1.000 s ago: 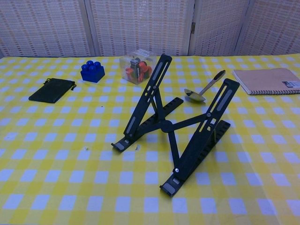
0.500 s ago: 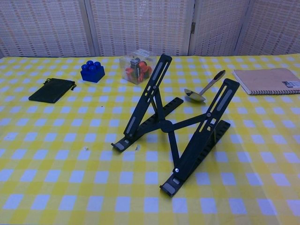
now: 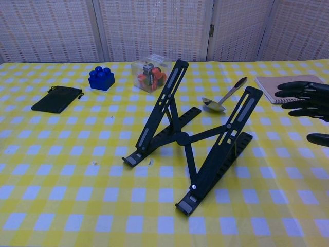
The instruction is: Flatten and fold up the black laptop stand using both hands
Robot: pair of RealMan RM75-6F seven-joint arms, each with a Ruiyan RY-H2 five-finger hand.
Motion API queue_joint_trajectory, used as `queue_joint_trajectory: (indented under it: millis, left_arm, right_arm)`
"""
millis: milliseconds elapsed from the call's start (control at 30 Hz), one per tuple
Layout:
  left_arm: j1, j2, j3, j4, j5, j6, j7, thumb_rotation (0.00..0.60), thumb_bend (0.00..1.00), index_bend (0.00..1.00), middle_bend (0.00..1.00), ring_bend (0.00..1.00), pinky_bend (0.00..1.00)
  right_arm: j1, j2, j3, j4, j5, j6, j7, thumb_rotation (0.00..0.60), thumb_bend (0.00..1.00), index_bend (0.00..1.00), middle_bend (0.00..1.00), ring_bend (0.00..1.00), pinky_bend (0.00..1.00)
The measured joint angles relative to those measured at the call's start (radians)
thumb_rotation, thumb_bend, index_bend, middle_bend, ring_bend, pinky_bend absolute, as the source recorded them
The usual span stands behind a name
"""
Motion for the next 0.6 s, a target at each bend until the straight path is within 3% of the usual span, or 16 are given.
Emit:
queue_joint_trajectory:
  millis: [133, 300, 600]
  left_arm:
    - [-0.018, -0.009, -0.008, 0.042, 0.018, -0.005, -0.065, 0.600, 0.29, 0.19, 0.16, 0.09, 0.00]
    - [-0.073, 0.002, -0.014, 0.094, 0.049, -0.062, -0.191, 0.600, 0.29, 0.19, 0.16, 0.09, 0.00]
    - [-0.110, 0.012, -0.005, 0.104, 0.059, -0.108, -0.240, 0.600, 0.29, 0.19, 0.16, 0.09, 0.00]
  right_arm:
    - [0.028, -0.041, -0.004, 0.032, 0.006, -0.015, 0.098, 0.600, 0.34, 0.00, 0.04, 0.07, 0.00]
    - [0.039, -0.078, -0.001, 0.055, 0.035, -0.019, 0.126, 0.600, 0.34, 0.00, 0.02, 0.06, 0.00]
    - [0.101, -0.168, 0.028, 0.074, 0.059, -0.065, 0.234, 0.600, 0.34, 0.00, 0.00, 0.05, 0.00]
